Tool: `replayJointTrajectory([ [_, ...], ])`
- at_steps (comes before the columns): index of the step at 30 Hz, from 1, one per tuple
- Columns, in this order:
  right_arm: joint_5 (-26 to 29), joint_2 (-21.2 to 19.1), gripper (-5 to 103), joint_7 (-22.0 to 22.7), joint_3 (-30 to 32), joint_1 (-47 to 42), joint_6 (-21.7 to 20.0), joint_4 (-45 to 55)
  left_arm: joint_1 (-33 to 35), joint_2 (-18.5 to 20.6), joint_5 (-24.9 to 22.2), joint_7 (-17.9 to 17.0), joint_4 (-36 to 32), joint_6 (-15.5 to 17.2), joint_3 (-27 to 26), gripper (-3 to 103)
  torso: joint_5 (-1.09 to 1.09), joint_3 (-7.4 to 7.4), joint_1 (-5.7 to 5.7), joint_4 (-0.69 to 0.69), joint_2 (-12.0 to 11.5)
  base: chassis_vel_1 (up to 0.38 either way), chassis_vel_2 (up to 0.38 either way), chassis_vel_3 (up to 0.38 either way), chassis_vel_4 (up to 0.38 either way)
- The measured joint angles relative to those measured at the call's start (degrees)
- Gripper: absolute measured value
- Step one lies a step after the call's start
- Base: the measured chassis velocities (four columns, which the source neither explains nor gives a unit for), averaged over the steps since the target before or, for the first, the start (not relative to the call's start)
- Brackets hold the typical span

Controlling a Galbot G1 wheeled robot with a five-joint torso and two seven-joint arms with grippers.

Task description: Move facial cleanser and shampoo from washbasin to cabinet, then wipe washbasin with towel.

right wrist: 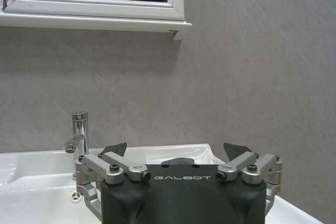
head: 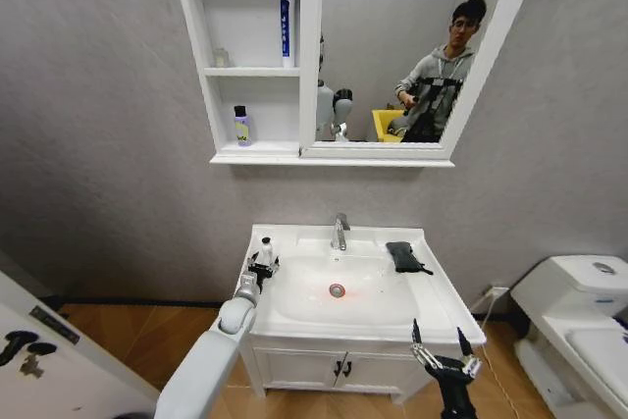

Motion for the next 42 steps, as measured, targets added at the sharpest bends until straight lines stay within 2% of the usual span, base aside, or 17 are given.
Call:
replayJointTrajectory([
  [3,0.0,0.0,100,0.0,0.0,0.1,0.0,-0.1,-0.3,0.1,-0.3,0.0,0.0,0.0,0.1,55,0.00,0.00,0.00,0.00,0.0,0.000,0.000,0.000,0.000],
  [4,0.1,-0.1,100,0.0,0.0,0.2,0.0,-0.1,-0.3,0.4,-0.5,0.1,-0.4,0.0,0.3,44,-0.01,0.00,0.00,0.00,0.0,0.000,0.000,0.000,0.000],
  [6,0.1,-0.1,100,0.0,0.0,0.3,0.0,-0.1,-0.3,0.8,-0.6,0.3,-0.9,0.0,0.3,44,-0.01,0.00,0.00,0.00,0.0,0.000,0.000,0.000,0.000],
  [9,-0.1,0.0,100,0.0,-0.2,0.5,-0.1,-0.4,0.3,2.2,-1.0,0.3,-2.9,0.5,0.6,31,-0.01,0.00,0.00,0.00,0.0,0.000,0.000,0.000,0.000],
  [19,-0.8,0.6,100,0.0,-0.6,0.8,-0.3,-0.5,2.8,10.5,-5.7,-3.1,-18.1,5.1,1.5,30,-0.04,0.00,0.00,0.01,0.0,0.000,0.000,0.000,0.000],
  [22,-0.9,0.8,100,0.0,-0.6,0.8,-0.3,-0.5,2.7,15.1,-10.5,-4.8,-27.0,7.7,1.8,30,0.00,0.00,0.00,0.00,0.0,0.000,0.000,0.000,0.000],
  [24,-1.1,0.8,100,0.0,-0.5,0.8,-0.3,-0.6,1.7,21.9,-17.1,-6.0,-36.7,12.2,0.8,30,-0.01,-0.01,-0.01,-0.01,0.0,0.000,0.000,0.000,0.000],
  [25,-1.1,0.8,100,0.0,-0.5,0.8,-0.3,-0.6,1.7,21.9,-17.1,-6.0,-36.7,12.2,0.8,30,-0.01,-0.01,-0.01,-0.01,0.0,0.000,0.000,0.000,0.000],
  [26,-1.2,0.8,100,0.0,-0.5,0.8,-0.3,-0.7,0.7,25.0,-20.7,-6.8,-39.9,14.5,0.2,30,-0.02,-0.01,-0.01,0.01,0.0,0.000,0.000,0.000,0.000],
  [27,-1.6,1.0,100,0.0,-0.7,0.8,-0.3,-0.9,-2.5,30.6,-29.1,-9.3,-45.4,20.1,-0.7,30,-0.01,-0.01,-0.02,0.02,0.0,0.000,0.000,0.000,0.000],
  [28,-1.6,1.0,100,0.0,-0.7,0.8,-0.3,-0.9,-2.5,30.6,-29.1,-9.3,-45.4,20.1,-0.7,30,-0.01,-0.01,-0.02,0.02,0.0,0.000,0.000,0.000,0.000],
  [30,-1.9,1.3,100,-0.1,-0.9,0.8,-0.3,-0.9,-5.5,34.0,-35.5,-10.8,-48.4,23.8,-0.9,30,0.00,-0.01,-0.02,0.02,0.0,0.000,0.000,0.000,0.000],
  [31,-2.2,1.5,100,-0.1,-1.2,0.8,-0.3,-0.9,-8.6,36.2,-41.0,-12.2,-49.9,26.2,-1.0,30,-0.01,-0.01,-0.02,0.02,0.0,0.000,0.000,0.000,0.000],
  [32,-2.7,1.9,100,-0.1,-1.6,0.8,-0.3,-0.9,-16.8,38.9,-51.0,-14.6,-50.4,29.0,0.0,30,-0.01,-0.01,-0.02,0.01,0.0,0.000,0.000,0.000,0.000],
  [36,-3.0,2.1,100,-0.1,-1.8,0.7,-0.3,-0.9,-26.7,39.4,-58.6,-16.2,-47.8,31.0,2.0,30,0.01,-0.01,-0.01,-0.01,0.0,0.000,0.000,0.000,0.000],
  [38,-2.9,2.2,100,-0.1,-1.7,0.5,0.0,-0.8,-36.9,37.8,-64.0,-17.4,-42.7,32.7,5.9,30,-0.01,0.00,-0.01,0.00,0.0,0.000,0.000,0.000,0.000],
  [42,-2.4,2.1,100,-0.1,-1.3,0.3,0.4,-0.8,-45.5,34.7,-67.0,-18.4,-37.1,34.0,9.8,30,0.00,0.00,0.00,-0.01,0.0,0.000,0.000,0.000,0.000],
])
